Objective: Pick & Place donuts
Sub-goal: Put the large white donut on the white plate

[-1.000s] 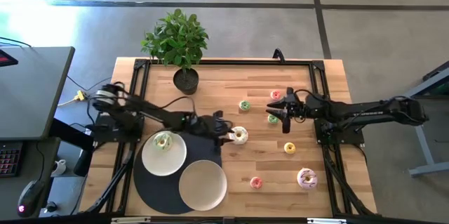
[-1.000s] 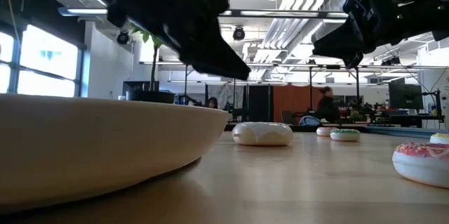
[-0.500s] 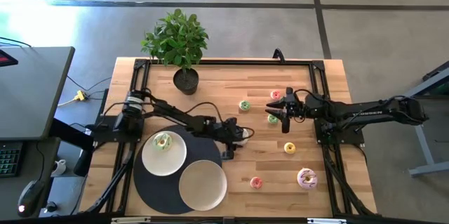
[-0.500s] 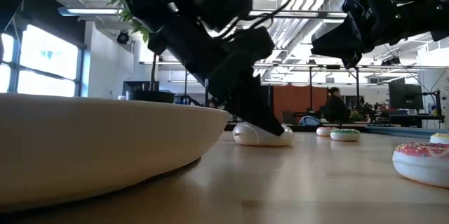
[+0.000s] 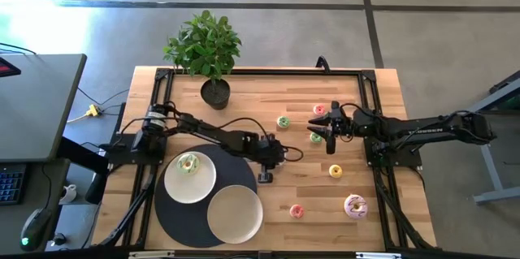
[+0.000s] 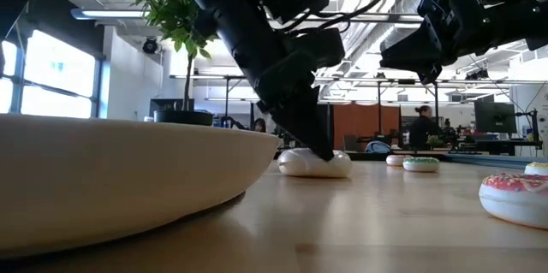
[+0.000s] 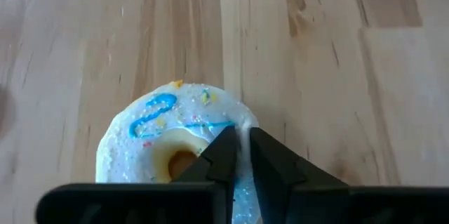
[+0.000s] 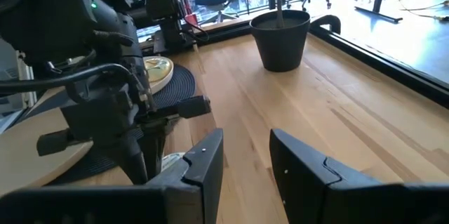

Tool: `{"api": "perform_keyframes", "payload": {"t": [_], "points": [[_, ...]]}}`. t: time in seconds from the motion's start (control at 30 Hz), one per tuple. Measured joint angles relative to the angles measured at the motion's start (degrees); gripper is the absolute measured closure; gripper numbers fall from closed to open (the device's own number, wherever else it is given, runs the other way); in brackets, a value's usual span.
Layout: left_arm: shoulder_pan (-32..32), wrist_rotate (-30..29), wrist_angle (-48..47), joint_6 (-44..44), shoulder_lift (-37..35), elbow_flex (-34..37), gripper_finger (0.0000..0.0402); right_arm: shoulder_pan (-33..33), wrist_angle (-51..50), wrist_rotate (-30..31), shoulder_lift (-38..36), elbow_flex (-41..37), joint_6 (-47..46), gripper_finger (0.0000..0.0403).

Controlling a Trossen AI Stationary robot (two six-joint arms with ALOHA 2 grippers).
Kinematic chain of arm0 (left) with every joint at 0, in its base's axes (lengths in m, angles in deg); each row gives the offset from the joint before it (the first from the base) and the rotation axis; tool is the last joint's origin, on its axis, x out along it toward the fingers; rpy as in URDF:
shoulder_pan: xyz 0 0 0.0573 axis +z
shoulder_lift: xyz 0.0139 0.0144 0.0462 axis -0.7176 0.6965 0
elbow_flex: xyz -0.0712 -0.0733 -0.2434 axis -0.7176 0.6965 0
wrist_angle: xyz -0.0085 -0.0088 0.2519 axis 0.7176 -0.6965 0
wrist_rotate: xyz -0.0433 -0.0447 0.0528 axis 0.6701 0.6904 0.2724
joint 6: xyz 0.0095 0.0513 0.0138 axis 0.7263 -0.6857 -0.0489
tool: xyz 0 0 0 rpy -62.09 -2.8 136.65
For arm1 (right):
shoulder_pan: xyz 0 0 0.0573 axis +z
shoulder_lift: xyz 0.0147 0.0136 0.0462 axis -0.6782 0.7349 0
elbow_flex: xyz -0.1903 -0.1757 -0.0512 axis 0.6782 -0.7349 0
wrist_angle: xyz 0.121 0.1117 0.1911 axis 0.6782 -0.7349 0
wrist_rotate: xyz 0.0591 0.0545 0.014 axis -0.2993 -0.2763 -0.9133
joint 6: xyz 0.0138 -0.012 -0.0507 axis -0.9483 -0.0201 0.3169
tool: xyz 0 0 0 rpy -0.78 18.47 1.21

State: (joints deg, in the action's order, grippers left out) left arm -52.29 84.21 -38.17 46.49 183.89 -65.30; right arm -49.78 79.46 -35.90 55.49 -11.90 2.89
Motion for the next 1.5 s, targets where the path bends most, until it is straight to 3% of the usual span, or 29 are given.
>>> {"api": "perform_keyframes", "payload": {"t": [0.4, 0.7, 0.87, 1.03, 1.27, 1.37, 1.5], "points": [[-0.07, 2.01, -1.04, 0.44, 0.00, -2.50, 0.0306, 0.02, 0.02, 0.00, 0.00, 0.00, -0.98, 0.0289], [-0.09, -2.11, -6.01, 0.64, -0.02, -2.53, 0.0246, 0.01, 0.01, 0.00, 0.00, 0.00, -1.01, 0.0289], [-0.07, 1.22, -6.33, 2.19, -0.04, -2.53, 0.0240, 0.00, 0.02, 0.00, 0.00, 0.00, -1.01, 0.0289], [-0.07, 2.07, -7.25, 0.34, 0.72, -2.64, 0.0267, 0.02, 0.02, -0.02, 0.00, -0.02, -1.01, 0.0289], [0.04, 2.12, -8.88, 0.01, 0.72, -2.68, 0.0388, 0.01, 0.02, 0.00, 0.00, -0.02, -1.01, 0.0289], [-0.01, 2.54, -12.52, -2.25, -0.48, -2.75, 0.0379, 0.00, 0.02, 0.00, 0.00, -0.02, -1.01, 0.0289], [-0.99, 1.32, -25.86, -3.94, -2.32, -5.40, 0.0386, 0.02, -0.21, -0.02, 0.00, -0.02, -1.03, 0.0289]]}}
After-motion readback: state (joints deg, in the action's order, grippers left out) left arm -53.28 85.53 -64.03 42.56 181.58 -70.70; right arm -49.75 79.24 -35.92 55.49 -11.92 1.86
